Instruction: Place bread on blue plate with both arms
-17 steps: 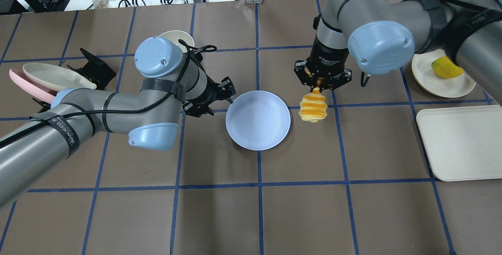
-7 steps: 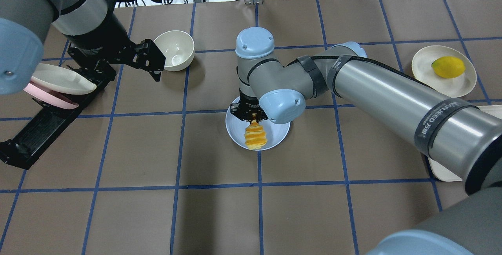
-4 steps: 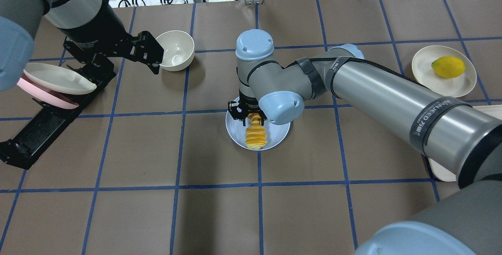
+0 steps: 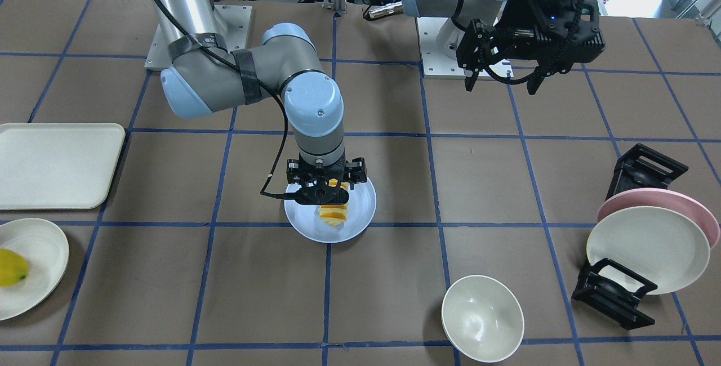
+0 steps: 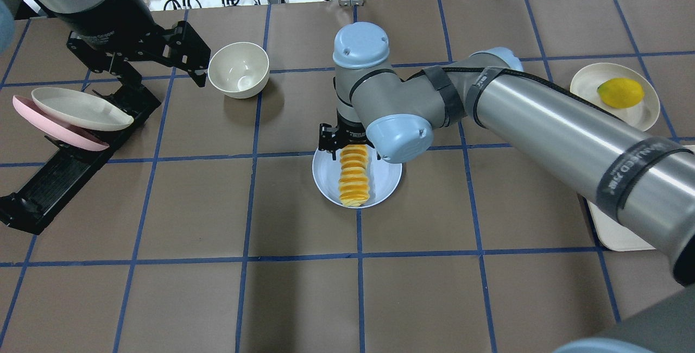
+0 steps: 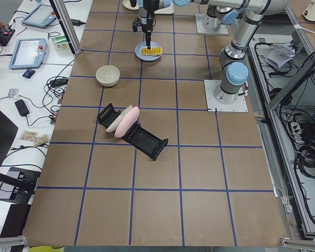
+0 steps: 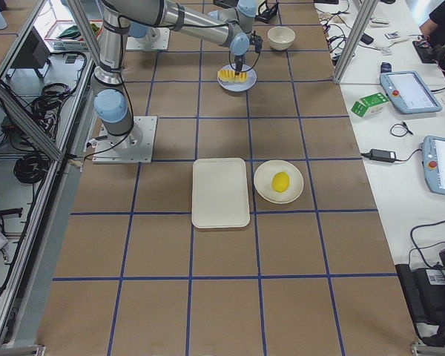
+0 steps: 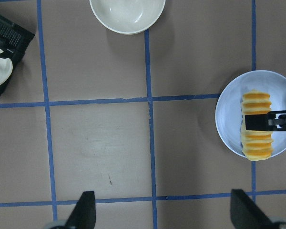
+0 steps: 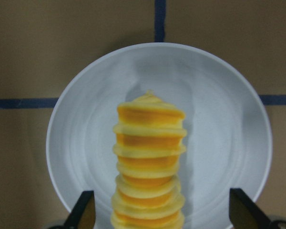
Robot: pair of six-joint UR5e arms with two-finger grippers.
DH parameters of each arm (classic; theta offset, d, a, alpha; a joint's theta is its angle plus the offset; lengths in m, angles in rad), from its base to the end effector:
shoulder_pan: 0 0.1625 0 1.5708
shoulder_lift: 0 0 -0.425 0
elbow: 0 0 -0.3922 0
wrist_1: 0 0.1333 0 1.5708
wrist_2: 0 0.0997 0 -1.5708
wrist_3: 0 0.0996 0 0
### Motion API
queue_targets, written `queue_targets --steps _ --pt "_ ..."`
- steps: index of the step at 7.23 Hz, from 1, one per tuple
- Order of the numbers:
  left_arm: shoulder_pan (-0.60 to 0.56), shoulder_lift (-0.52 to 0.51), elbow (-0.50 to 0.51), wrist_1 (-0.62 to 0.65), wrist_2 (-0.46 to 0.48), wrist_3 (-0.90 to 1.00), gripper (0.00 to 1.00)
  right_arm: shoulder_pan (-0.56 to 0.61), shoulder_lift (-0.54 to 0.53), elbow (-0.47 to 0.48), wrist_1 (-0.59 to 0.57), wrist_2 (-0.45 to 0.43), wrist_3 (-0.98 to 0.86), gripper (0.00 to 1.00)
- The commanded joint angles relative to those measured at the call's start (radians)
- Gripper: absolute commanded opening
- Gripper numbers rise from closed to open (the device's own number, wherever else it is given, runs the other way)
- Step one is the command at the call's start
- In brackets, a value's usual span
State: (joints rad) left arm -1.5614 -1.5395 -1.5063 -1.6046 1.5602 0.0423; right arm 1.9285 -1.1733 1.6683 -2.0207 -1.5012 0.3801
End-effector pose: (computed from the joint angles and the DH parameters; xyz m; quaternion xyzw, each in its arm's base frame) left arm -0.1298 -0.4840 0.5316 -0.0166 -0.9994 0.0311 0.0045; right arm 0.3431 -0.5174 0.2643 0.0120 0.9991 0.0336 0.0243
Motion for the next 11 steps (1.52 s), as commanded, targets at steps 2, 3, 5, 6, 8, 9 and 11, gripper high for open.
queue_targets --steps 2,3,5,6,8,9,11 --pt "-0.025 -0.047 0.041 -0.011 0.007 -0.001 1.00 -0.176 -0.214 -0.007 0.198 -0.054 -0.166 1.00" --pt "-0.031 -0.041 0.035 -0.011 0.008 -0.001 1.00 -0.236 -0.283 -0.001 0.212 -0.053 -0.253 1.00" --pt "-0.041 -0.047 0.035 -0.006 0.012 -0.009 1.00 -0.356 -0.382 -0.005 0.366 -0.054 -0.254 1.00" --pt "-0.042 -0.045 0.034 -0.006 0.011 -0.009 1.00 -0.383 -0.420 -0.005 0.394 -0.077 -0.251 1.00" --pt "-0.042 -0.034 0.022 -0.009 0.012 -0.009 1.00 -0.378 -0.469 -0.005 0.398 -0.099 -0.253 1.00" --pt "-0.042 -0.027 0.008 -0.002 0.012 -0.009 1.00 -0.378 -0.480 -0.002 0.396 -0.091 -0.253 1.00" --pt "-0.042 -0.030 0.008 0.002 0.015 -0.010 1.00 -0.375 -0.499 0.007 0.407 -0.024 -0.254 1.00"
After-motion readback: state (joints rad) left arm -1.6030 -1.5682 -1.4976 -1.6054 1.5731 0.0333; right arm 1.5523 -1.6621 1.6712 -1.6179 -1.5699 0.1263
